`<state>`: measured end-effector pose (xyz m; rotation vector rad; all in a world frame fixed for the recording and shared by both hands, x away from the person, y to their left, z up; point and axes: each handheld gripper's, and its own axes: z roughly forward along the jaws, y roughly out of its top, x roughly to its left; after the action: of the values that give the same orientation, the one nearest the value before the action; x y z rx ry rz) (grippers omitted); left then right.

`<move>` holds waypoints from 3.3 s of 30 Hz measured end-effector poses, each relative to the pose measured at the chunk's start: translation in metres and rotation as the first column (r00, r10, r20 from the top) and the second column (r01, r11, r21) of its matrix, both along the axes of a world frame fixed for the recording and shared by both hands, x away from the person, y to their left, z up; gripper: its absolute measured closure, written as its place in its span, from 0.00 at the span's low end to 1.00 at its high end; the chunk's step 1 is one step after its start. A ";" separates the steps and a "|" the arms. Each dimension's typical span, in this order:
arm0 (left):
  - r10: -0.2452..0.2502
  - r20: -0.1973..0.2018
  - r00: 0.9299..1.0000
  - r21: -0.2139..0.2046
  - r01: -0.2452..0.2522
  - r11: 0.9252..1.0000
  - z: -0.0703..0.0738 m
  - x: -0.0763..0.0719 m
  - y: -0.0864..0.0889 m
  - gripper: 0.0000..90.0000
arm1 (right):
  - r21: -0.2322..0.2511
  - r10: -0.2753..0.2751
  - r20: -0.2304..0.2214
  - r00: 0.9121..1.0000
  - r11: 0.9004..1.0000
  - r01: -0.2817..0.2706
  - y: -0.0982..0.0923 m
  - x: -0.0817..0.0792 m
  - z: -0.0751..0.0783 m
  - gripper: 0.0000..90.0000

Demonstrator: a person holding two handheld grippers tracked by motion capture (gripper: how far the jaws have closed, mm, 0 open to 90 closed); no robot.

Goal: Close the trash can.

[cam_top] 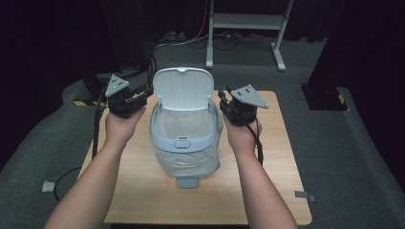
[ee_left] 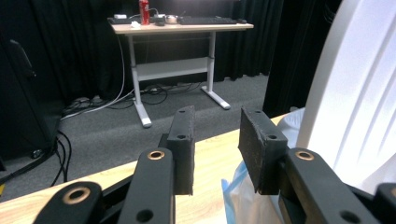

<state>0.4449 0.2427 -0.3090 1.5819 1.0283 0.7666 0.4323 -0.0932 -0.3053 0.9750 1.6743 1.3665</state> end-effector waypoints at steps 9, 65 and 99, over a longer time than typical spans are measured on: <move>-0.007 0.002 1.000 -0.018 0.007 1.000 0.008 0.007 -0.005 0.73 | 0.005 -0.007 -0.009 1.000 1.000 0.007 0.004 0.014 0.004 0.77; -0.065 0.064 0.996 -0.086 0.071 0.994 -0.024 -0.094 -0.012 0.41 | 0.049 0.146 0.000 0.989 0.988 -0.146 0.010 -0.071 -0.026 0.60; 0.056 -0.049 0.997 0.003 -0.056 0.998 -0.066 -0.107 0.047 0.33 | 0.028 -0.007 -0.062 0.998 1.000 0.008 -0.041 -0.081 -0.053 0.48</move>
<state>0.3382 0.2901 -0.3753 1.5852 1.1120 0.7701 0.3516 -0.1343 -0.3585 1.0486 1.6992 1.3712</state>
